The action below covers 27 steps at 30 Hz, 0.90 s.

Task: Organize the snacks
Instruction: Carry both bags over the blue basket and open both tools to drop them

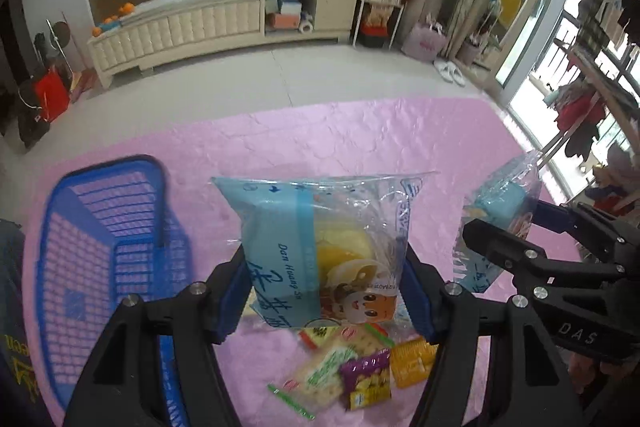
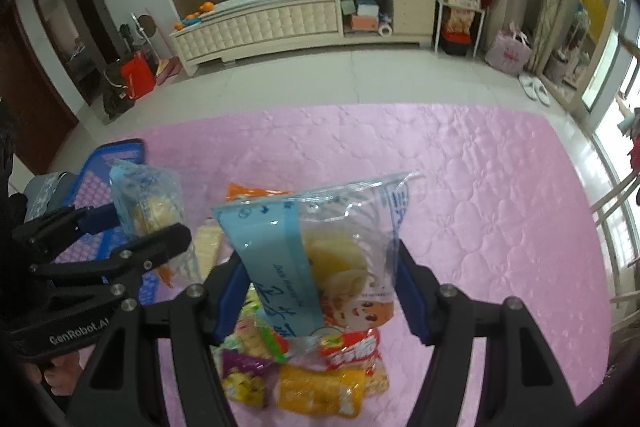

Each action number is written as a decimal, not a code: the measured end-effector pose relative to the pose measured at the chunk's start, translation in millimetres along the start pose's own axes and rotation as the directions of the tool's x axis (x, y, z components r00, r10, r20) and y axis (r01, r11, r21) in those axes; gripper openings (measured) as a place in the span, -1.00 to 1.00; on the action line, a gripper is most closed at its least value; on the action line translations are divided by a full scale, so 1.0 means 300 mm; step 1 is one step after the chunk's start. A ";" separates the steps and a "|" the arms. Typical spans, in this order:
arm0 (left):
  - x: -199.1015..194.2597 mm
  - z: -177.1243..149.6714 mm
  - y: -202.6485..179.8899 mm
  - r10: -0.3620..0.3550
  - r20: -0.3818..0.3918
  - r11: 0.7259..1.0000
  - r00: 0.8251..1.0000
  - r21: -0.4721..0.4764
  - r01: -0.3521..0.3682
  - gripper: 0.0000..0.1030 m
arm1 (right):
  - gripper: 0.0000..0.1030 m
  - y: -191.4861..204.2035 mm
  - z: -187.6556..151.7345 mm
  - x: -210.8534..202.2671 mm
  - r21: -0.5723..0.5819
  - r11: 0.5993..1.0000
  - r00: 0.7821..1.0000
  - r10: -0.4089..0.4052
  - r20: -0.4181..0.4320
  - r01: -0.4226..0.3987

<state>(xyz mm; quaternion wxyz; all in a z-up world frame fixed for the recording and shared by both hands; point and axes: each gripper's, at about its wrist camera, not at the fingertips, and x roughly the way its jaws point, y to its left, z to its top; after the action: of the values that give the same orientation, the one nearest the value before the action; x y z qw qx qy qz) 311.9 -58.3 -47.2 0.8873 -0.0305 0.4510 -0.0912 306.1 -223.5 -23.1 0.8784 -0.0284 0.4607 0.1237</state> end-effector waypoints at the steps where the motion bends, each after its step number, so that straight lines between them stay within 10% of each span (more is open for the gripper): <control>1: -0.029 -0.008 0.015 -0.008 0.010 1.000 1.000 -0.009 0.009 0.25 | 0.37 0.015 0.002 -0.019 -0.008 1.000 1.000 -0.002 0.005 0.002; 12: -0.286 -0.075 0.195 0.035 0.076 0.998 0.996 -0.049 -0.031 0.25 | 0.37 0.234 0.007 -0.119 -0.094 0.995 0.999 -0.022 0.027 0.025; 27: -0.386 -0.078 0.508 0.125 -0.027 0.987 0.992 -0.093 -0.127 0.25 | 0.37 0.536 0.103 0.016 -0.176 0.979 0.991 0.087 -0.106 -0.105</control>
<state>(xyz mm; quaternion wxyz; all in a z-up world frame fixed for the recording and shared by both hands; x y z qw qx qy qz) 246.8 113.9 10.4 0.8840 -0.0431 0.4654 -0.0136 294.3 -61.9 0.9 0.8417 -0.0918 0.4908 0.2056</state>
